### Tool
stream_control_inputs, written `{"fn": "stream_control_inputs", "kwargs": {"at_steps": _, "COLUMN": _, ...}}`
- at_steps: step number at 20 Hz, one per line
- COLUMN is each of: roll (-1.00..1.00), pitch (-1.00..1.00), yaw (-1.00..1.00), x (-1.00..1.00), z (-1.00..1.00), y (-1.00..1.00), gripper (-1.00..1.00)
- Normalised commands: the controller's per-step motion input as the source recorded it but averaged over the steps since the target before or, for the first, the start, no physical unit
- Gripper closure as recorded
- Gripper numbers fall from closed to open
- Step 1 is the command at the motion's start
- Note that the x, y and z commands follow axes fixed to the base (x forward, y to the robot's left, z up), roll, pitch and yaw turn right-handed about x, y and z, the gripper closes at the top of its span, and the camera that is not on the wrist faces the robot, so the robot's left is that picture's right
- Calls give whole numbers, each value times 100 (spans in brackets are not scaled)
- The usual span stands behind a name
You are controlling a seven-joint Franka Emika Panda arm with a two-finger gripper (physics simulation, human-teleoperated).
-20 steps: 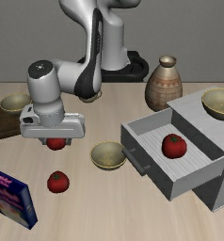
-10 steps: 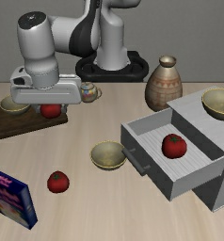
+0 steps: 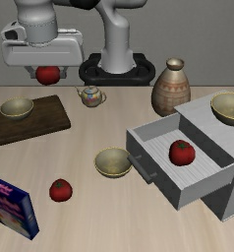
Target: Pick the tomato next to the cutting board and place it on the porcelain bowl at the top of the cabinet
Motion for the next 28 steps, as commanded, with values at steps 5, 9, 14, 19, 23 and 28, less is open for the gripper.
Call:
{"fn": "stream_control_inputs", "kwargs": {"at_steps": 5, "roll": 0, "pitch": 0, "yaw": 0, "x": 0, "z": 60, "y": 40, "gripper": 100}}
{"fn": "stream_control_inputs", "kwargs": {"at_steps": 9, "roll": 0, "pitch": 0, "yaw": 0, "x": 0, "z": 0, "y": 100, "gripper": 100}}
{"fn": "stream_control_inputs", "kwargs": {"at_steps": 14, "roll": 0, "pitch": 0, "yaw": 0, "x": 0, "z": 0, "y": 100, "gripper": 100}}
{"fn": "stream_control_inputs", "kwargs": {"at_steps": 19, "roll": 0, "pitch": 0, "yaw": 0, "x": 0, "z": 0, "y": 100, "gripper": 100}}
{"fn": "stream_control_inputs", "kwargs": {"at_steps": 23, "roll": 0, "pitch": 0, "yaw": 0, "x": 0, "z": 0, "y": 100, "gripper": 100}}
{"fn": "stream_control_inputs", "kwargs": {"at_steps": 28, "roll": 0, "pitch": 0, "yaw": 0, "x": 0, "z": 0, "y": 100, "gripper": 100}}
